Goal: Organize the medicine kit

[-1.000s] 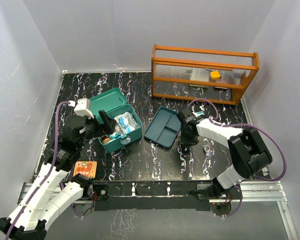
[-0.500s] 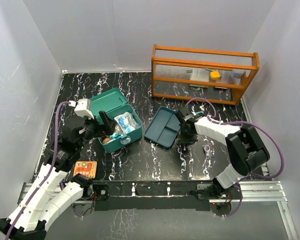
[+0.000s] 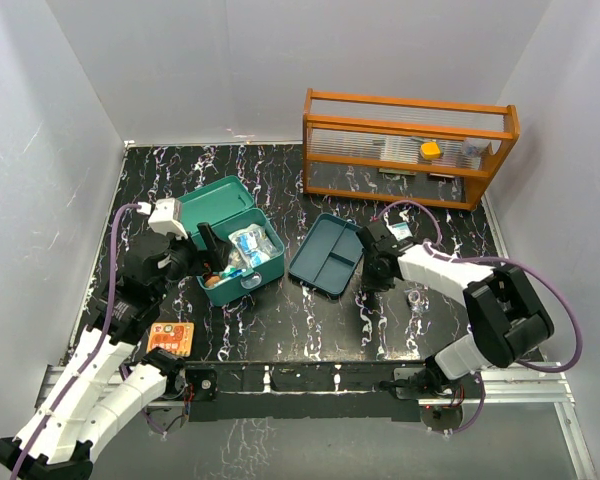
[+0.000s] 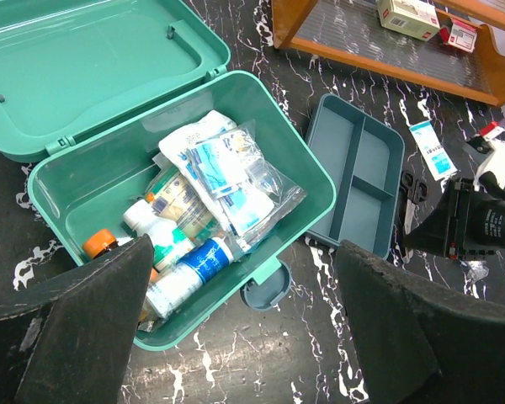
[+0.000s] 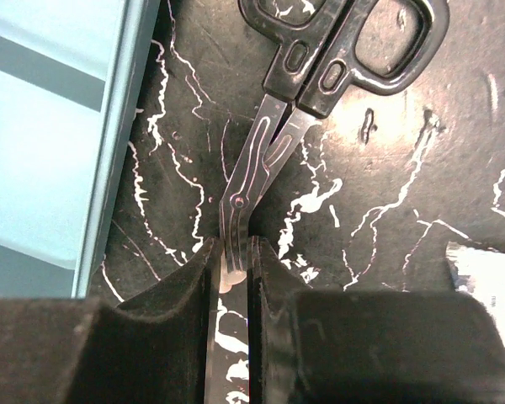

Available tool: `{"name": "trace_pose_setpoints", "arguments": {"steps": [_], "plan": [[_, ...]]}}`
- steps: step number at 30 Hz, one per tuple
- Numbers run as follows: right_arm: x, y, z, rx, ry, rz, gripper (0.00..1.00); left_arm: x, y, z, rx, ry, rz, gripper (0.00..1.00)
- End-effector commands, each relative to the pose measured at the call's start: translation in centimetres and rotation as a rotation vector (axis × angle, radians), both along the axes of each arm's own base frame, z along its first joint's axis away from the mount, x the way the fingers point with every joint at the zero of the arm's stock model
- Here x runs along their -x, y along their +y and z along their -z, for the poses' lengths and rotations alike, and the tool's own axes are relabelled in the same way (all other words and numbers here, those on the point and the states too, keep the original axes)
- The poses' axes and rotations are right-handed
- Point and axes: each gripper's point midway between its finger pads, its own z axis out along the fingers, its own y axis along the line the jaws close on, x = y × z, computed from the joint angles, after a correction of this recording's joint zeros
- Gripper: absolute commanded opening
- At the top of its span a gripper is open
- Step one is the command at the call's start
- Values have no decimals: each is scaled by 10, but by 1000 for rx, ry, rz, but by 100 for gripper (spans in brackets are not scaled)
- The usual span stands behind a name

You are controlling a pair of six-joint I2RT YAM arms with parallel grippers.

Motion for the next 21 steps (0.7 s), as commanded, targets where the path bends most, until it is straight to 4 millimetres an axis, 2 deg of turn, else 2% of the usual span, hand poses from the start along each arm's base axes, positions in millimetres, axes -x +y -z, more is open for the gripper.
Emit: {"name": "trace_pose_setpoints", "arguments": {"steps": [1,11,21], "plan": [[-3,13,-6,-97,-52,59,8,-4,2,-18,1,-49,-10,89],[-10,17,-27,-189,-157,134,8,-4,1,-18,7,-42,-8,89],[-23,22,-55,-248,-265,126,7,-1,4,-22,12,-56,-18,89]]}}
